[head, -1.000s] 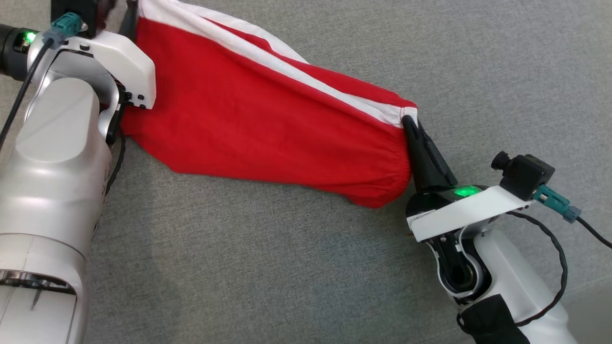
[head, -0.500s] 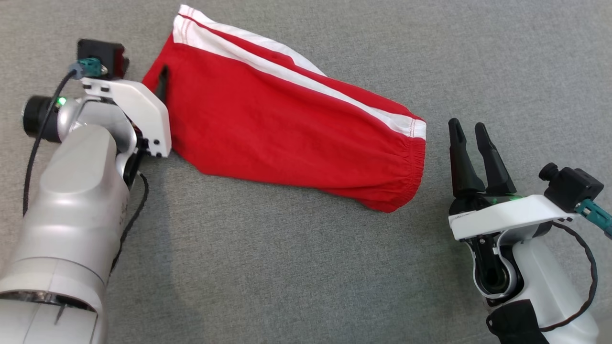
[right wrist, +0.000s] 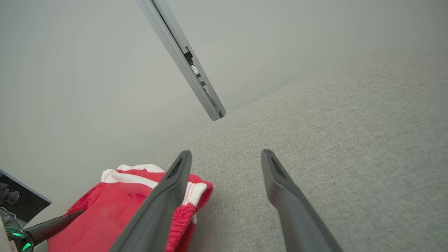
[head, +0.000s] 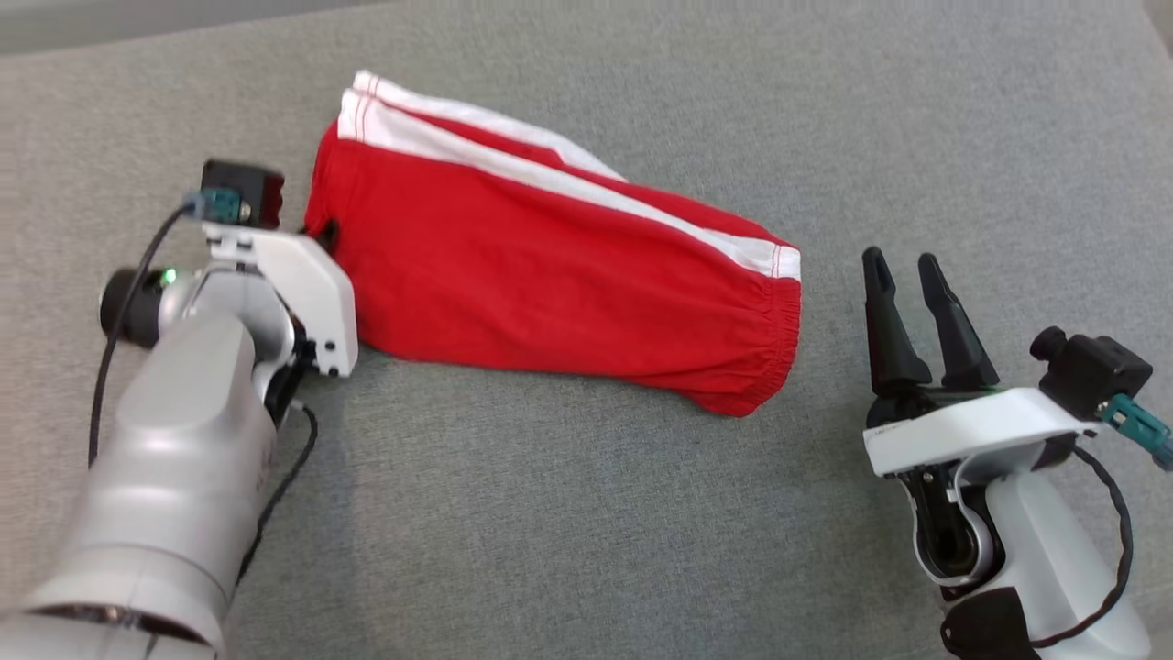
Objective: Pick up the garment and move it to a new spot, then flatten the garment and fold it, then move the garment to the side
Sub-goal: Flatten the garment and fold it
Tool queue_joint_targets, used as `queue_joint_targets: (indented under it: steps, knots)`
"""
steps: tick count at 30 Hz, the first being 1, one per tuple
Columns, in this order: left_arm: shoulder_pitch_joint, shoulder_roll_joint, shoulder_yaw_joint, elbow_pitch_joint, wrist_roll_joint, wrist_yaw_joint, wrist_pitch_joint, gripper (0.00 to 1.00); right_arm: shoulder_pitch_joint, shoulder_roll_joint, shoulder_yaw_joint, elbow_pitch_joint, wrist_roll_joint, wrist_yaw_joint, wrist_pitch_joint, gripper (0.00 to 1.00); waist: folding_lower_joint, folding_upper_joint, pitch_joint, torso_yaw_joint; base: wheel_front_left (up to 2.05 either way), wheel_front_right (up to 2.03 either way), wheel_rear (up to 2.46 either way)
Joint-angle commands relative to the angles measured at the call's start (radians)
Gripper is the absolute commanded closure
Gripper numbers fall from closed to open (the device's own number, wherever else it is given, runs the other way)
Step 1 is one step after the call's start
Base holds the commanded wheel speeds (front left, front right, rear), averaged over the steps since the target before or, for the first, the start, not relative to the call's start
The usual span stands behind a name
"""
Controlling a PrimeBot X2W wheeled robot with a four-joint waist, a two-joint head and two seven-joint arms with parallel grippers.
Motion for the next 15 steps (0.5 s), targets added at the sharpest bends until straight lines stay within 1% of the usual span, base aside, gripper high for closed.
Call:
queue_joint_targets:
  steps: [1,3,9,12,15]
  knots:
    - [0.032,0.007,0.006,0.01,-0.012,0.001,-0.014,1.0,0.014,-0.006,-0.008,0.005,-0.006,0.0,0.0,0.0,0.0,0.0,-0.029,0.016,0.0,0.0,0.0]
    - [0.075,-0.001,0.021,0.009,-0.032,0.004,-0.053,1.0,0.027,-0.006,-0.021,0.01,-0.046,0.0,0.0,0.0,0.0,0.0,-0.062,0.032,0.0,0.0,0.0]
    - [0.225,-0.019,0.047,0.01,-0.072,0.023,-0.169,1.0,0.076,-0.005,-0.045,0.037,-0.098,0.0,0.0,0.0,0.0,0.0,-0.148,0.094,0.0,0.0,0.0]
    - [0.302,-0.032,0.06,0.013,-0.094,0.03,-0.205,1.0,0.095,-0.006,-0.057,0.054,-0.11,0.0,0.0,0.0,0.0,0.0,-0.175,0.126,0.0,0.0,0.0]
    - [0.359,-0.043,0.069,0.011,-0.116,0.026,-0.228,1.0,0.106,-0.006,-0.063,0.064,-0.13,0.0,0.0,0.0,0.0,0.0,-0.188,0.157,0.0,0.0,0.0]
